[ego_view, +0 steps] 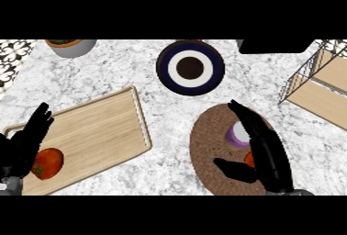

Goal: Pick the can from the placemat and place it in the tiered shelf

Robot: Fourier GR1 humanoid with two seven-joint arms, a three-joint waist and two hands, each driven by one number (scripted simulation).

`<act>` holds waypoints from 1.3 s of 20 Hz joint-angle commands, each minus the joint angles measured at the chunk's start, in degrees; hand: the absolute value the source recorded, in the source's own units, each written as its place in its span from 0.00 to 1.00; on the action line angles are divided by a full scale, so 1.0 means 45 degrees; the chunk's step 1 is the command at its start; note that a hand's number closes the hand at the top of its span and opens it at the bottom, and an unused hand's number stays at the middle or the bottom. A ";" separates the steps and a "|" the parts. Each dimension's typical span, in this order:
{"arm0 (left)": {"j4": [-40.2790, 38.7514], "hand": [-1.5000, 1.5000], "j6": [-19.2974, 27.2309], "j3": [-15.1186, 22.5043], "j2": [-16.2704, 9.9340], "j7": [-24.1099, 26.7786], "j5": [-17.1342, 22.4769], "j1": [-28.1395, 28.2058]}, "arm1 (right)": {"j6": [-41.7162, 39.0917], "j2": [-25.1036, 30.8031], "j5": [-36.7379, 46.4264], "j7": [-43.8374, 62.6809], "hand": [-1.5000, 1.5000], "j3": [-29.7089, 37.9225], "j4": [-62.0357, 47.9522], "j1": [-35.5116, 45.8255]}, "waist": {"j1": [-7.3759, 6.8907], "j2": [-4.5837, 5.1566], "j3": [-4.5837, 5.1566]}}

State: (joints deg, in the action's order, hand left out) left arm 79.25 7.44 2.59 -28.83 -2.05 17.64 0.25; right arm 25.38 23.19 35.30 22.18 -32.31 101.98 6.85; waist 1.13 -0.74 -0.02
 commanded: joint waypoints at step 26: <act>-0.0204 0.50 -0.0605 -0.0426 0.0998 -0.0031 -0.1141 0.0000 | -1.1822 0.0030 0.2527 0.6009 0.00 -0.0563 -0.0940 0.3198 | -0.0289 0.0167 0.0004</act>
State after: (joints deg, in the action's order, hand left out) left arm 79.54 4.06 -0.04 -26.83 -2.65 14.94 0.33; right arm -27.08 25.55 43.90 50.34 -35.48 101.29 21.86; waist -0.32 -0.11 -0.20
